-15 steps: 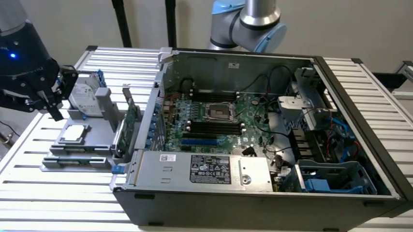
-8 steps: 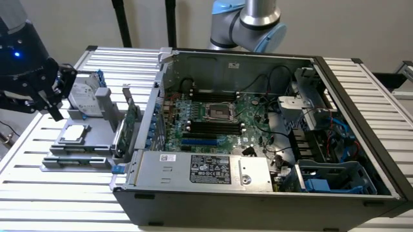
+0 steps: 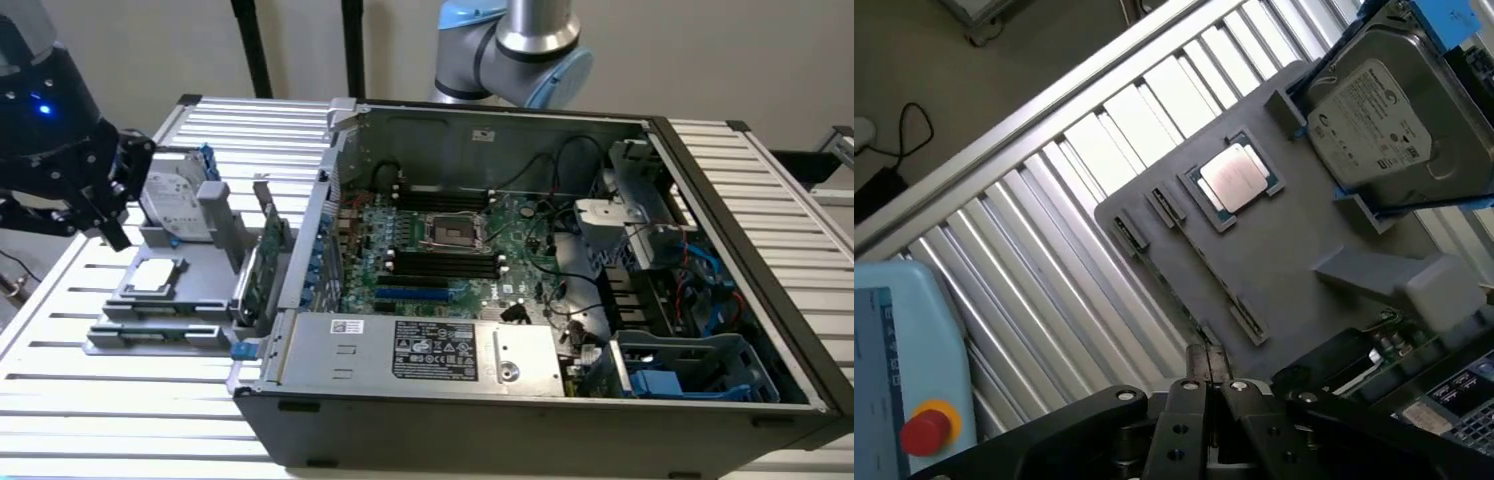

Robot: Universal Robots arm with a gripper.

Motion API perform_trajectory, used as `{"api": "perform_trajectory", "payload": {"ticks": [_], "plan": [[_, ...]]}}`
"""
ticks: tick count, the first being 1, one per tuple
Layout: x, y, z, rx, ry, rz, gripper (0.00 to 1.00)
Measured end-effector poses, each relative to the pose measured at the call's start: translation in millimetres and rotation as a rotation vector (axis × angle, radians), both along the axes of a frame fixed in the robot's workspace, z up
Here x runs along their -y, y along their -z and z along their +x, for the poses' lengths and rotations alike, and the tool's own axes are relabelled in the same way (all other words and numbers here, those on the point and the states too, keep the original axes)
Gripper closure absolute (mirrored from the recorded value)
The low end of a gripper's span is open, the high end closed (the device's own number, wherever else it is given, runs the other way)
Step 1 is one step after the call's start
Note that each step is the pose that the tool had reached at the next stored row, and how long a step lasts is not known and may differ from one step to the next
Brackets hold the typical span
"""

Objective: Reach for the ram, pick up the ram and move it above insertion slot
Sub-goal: 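Pick up the ram and move it above insertion slot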

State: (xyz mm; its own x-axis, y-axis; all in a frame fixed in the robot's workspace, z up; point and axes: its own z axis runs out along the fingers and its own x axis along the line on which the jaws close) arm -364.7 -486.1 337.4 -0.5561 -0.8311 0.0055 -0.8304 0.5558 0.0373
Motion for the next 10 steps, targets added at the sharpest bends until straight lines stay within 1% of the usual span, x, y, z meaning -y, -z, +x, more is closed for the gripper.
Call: {"api": "perform_trajectory", "payload": {"ticks": [10], "plan": [[0.0,0.1,0.0,0.0,-0.182,0.0,0.89]]}}
